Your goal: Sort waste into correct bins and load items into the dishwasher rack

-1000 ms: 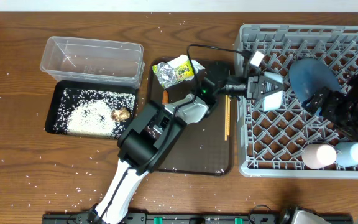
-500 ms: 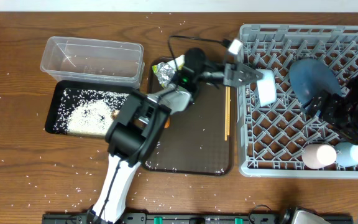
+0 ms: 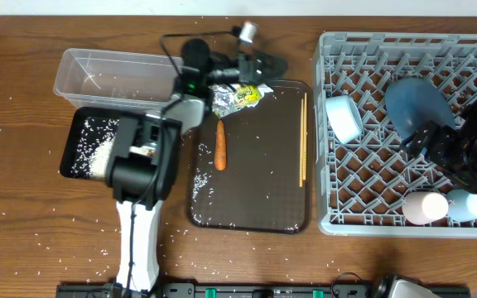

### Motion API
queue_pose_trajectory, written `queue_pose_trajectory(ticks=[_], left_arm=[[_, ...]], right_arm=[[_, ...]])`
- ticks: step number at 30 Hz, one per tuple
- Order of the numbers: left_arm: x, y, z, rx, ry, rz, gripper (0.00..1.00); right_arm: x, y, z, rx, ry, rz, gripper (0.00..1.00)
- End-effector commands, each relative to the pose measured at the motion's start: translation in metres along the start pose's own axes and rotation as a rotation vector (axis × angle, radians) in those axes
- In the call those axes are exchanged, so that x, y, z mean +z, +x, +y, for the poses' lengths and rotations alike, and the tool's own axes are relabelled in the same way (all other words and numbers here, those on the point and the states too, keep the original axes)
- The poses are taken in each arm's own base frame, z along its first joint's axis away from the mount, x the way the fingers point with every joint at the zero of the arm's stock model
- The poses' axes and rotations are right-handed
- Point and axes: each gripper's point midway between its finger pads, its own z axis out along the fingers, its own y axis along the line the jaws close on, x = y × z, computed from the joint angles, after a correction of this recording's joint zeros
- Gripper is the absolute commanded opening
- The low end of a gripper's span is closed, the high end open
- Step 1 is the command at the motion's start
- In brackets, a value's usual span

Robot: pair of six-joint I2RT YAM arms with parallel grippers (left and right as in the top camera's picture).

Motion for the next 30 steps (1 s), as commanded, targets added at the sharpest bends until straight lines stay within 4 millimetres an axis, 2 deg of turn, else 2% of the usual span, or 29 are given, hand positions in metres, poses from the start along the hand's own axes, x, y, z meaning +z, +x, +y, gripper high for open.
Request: queue_pose_trajectory(ticks=[1, 3, 9, 11, 12, 14, 17, 19, 21, 24, 28, 30], left_arm=[[-0.018, -0.030, -0.079, 0.185, 0.032, -0.040, 0.98], [-0.028, -0.044, -0.100, 0.211, 0.021, -0.093, 0.98], [-0.060, -0.090, -0.184, 0.266, -0.048, -0.357, 0.98], [-0.070, -0.096, -0.194, 0.301, -0.172, -0.434, 0.98], [-0.077, -0.095, -0.189, 0.301, -0.271, -0.468, 0.98], [-0.100, -0.084, -0.163, 0.284, -0.575, -0.528, 0.98], [-0.141, -0.045, -0.122, 0.296, -1.061, -0.495, 0.98], [-0.151, -0.016, -0.102, 0.291, -1.253, -0.387, 0.98], [-0.152, 0.021, -0.083, 0.244, -1.351, -0.235, 0.98], [-0.144, 0.074, -0.059, 0.144, -1.396, -0.035, 0.98], [-0.138, 0.131, -0.026, 0.050, -1.441, 0.171, 0.98], [-0.139, 0.150, -0.009, 0.018, -1.463, 0.239, 0.98]], right_arm=[[-0.004, -0.001, 0.000, -0.007, -0.005, -0.011, 0.99], [-0.004, -0.001, -0.001, -0.007, -0.005, -0.010, 0.99], [-0.004, -0.001, -0.001, -0.007, -0.005, -0.010, 0.99], [-0.004, -0.001, -0.001, -0.007, -0.005, -0.010, 0.99], [-0.004, -0.001, -0.001, -0.007, -0.005, -0.010, 0.99], [-0.004, -0.001, 0.000, -0.007, -0.005, -0.011, 0.99], [-0.004, -0.001, 0.000, -0.007, -0.005, -0.011, 0.99], [-0.004, -0.002, 0.000, -0.008, -0.006, -0.013, 0.99], [-0.004, -0.002, 0.000, -0.008, -0.006, -0.015, 0.99], [-0.004, -0.003, 0.000, -0.009, -0.007, -0.018, 0.99], [-0.004, -0.004, 0.000, -0.010, -0.008, -0.022, 0.99], [-0.004, -0.004, 0.000, -0.010, -0.007, -0.021, 0.99]])
